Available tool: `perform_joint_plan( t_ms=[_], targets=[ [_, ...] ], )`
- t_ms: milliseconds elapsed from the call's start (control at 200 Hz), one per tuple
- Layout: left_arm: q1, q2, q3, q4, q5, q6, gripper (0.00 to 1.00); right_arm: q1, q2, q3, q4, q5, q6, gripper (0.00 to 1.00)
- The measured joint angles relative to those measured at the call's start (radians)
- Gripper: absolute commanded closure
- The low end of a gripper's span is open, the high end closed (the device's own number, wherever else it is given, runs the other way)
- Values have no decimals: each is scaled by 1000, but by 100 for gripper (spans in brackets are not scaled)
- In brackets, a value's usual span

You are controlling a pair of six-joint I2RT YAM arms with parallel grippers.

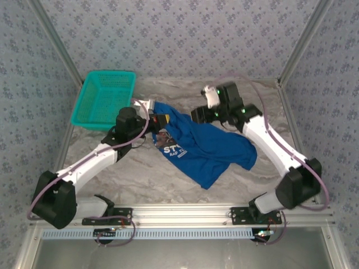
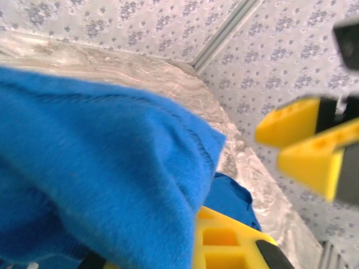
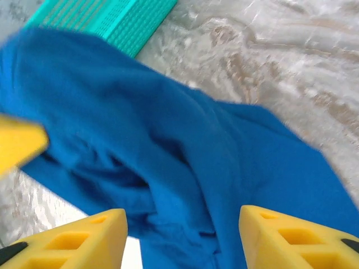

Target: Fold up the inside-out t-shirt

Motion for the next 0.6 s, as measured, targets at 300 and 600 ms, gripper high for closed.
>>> perform_joint_plan(
  t_ms=[300, 600],
  targets=[
    [12, -34, -8, -25, 45, -16, 100, 72, 121, -209, 267, -48, 0, 47],
    [14, -61, -10, -143, 2, 15, 100, 29, 220, -115, 305, -192, -35, 100]
  ],
)
